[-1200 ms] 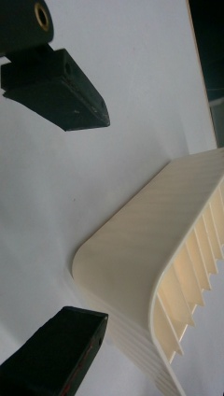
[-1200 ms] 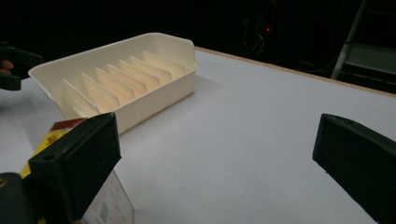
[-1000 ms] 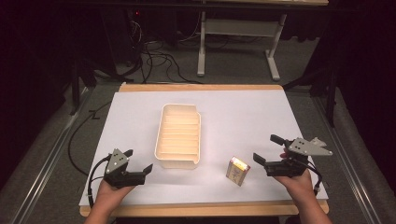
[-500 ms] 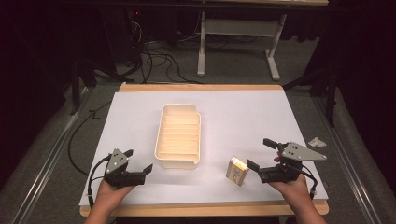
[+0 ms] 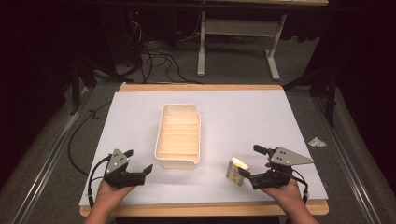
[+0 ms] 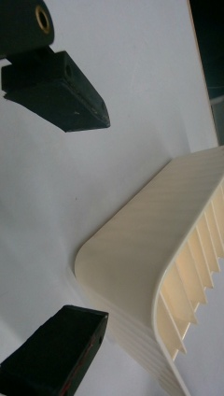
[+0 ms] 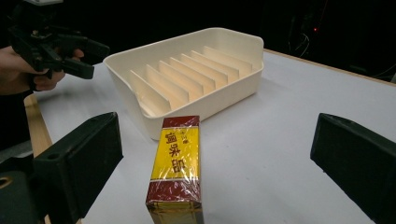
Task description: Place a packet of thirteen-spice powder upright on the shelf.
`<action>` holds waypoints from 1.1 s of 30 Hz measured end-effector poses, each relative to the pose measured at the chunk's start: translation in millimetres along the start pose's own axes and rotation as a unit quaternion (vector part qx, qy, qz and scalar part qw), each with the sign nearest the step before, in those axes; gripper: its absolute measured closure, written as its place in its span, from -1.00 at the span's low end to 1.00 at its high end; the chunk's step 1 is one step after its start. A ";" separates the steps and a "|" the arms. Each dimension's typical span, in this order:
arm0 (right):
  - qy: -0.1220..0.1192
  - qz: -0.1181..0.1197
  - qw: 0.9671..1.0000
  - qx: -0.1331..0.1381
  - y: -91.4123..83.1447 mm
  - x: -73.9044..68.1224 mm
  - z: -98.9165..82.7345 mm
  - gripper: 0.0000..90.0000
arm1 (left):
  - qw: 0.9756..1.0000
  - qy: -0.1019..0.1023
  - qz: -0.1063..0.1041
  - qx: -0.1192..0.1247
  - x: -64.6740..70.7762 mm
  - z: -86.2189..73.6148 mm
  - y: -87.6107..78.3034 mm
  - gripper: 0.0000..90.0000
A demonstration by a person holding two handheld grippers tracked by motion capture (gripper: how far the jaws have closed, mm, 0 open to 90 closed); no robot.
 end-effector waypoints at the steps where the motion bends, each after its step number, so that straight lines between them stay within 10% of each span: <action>1: 0.001 0.000 1.000 -0.002 0.7 -0.7 -1.5 -0.93 | 1.000 0.000 0.000 0.000 0.0 0.0 -0.1 -0.82; 33: -0.010 0.027 0.997 -0.076 22.5 -17.1 -30.1 -0.33 | 1.000 -0.002 0.000 -0.006 -0.5 -1.1 -0.9 -0.82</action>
Point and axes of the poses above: each handheld gripper's, and its own axes: y roughly forward along the jaws, z roughly out of its top, x roughly to its right, the point moved 4 cm from there along y, roughly forward along the jaws, and after that the axes turned 8 degrees about -y, right-handed, at the moved point
